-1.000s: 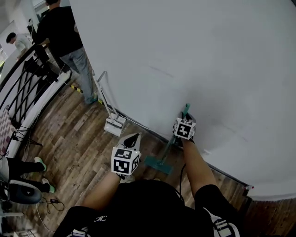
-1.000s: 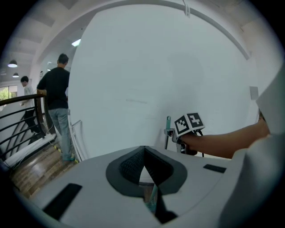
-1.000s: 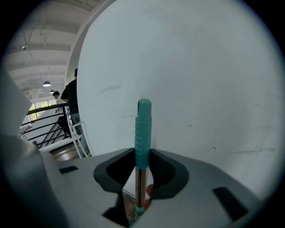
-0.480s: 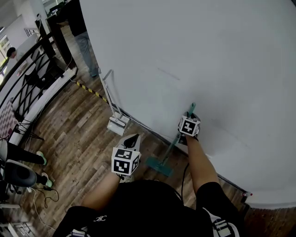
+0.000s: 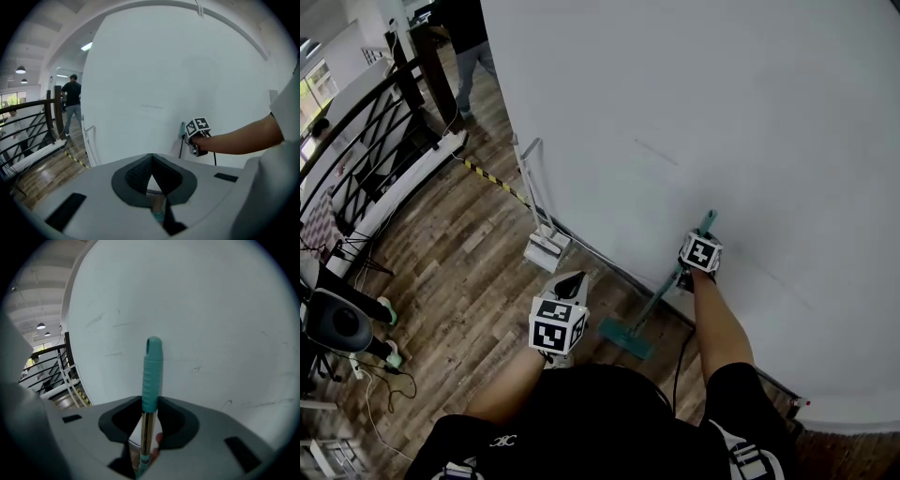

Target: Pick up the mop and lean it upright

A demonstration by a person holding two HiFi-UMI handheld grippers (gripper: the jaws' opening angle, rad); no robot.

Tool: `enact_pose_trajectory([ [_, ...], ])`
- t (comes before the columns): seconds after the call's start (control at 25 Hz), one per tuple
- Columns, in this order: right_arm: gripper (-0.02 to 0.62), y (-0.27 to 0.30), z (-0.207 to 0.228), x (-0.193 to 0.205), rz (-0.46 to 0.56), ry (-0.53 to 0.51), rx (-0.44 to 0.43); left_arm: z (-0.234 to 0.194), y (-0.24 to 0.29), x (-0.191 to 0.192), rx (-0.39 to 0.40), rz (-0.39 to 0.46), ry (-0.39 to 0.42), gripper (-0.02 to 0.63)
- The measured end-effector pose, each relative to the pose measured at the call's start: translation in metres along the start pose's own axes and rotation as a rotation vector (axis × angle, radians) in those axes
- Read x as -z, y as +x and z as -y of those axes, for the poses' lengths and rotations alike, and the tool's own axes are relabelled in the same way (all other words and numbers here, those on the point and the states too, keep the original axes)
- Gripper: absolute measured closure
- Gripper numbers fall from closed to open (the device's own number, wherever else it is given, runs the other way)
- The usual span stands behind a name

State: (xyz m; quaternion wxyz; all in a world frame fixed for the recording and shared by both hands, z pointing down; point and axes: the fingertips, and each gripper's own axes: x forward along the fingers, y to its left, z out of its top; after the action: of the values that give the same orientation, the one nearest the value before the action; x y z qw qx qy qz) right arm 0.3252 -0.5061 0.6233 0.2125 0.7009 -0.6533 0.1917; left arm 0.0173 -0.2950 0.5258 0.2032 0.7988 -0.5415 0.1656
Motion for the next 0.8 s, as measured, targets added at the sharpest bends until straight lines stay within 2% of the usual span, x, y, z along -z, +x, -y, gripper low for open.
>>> enact_pose_trajectory([
  [0.12,0.477,0.002,0.001,0.004,-0.008,-0.028,0.0,-0.001,0.002,-0.005,0.008,0.007,0.005,0.609],
  [0.2,0.394,-0.004,-0.003,0.009,-0.006,0.006,-0.026,0.0,0.0,-0.005,0.015,0.01,0.004,0.609],
  [0.32,0.325,-0.022,-0.003,0.015,0.024,0.011,-0.014,0.004,-0.003,-0.003,0.032,0.011,0.004,0.609],
  [0.48,0.31,-0.05,-0.01,0.009,0.089,-0.004,-0.009,0.009,0.001,-0.004,0.063,0.012,0.007,0.609],
  [0.52,0.32,-0.06,-0.014,0.007,0.098,0.003,-0.027,0.011,0.003,-0.004,0.072,0.012,0.007,0.609],
  [0.56,0.424,-0.073,-0.019,0.007,0.104,0.008,-0.053,0.013,0.004,-0.004,0.081,0.011,0.008,0.609],
  [0.6,0.581,-0.085,-0.026,0.008,0.111,0.01,-0.083,0.015,0.006,-0.003,0.089,0.01,0.008,0.609],
  [0.8,0.581,-0.14,-0.053,0.011,0.126,0.026,-0.165,0.023,0.018,-0.006,0.135,0.004,0.02,0.609],
])
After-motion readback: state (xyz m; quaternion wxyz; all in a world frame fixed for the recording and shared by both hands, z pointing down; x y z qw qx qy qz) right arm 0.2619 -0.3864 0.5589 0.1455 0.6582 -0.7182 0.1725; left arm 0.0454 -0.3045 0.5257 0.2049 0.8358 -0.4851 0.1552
